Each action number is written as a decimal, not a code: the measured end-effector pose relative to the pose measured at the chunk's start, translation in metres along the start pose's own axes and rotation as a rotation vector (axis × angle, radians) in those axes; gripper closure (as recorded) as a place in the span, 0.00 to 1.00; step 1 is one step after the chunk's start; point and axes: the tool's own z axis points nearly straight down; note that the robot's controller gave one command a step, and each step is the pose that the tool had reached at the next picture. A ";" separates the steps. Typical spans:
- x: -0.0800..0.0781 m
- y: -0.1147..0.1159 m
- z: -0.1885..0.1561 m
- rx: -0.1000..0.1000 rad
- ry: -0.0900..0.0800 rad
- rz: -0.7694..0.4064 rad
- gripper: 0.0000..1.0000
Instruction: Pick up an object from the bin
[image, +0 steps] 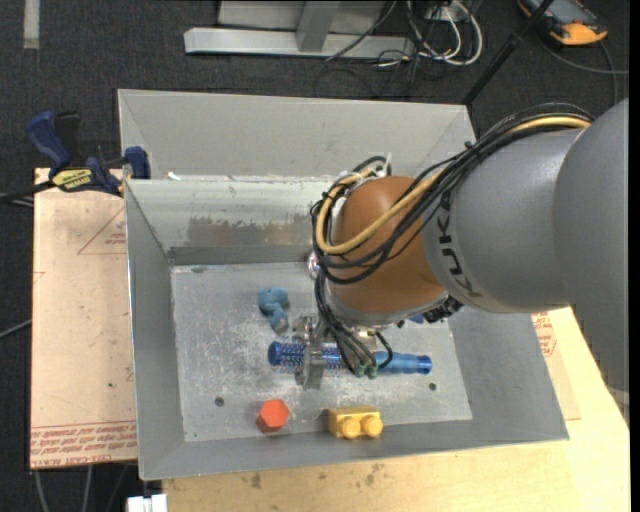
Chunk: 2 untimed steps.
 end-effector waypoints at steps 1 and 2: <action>-0.001 0.001 -0.036 0.001 0.003 0.000 1.00; -0.002 0.001 -0.046 0.001 0.006 0.000 1.00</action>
Offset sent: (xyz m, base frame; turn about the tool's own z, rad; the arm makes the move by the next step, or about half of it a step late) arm 0.0000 0.0001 0.0349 0.0000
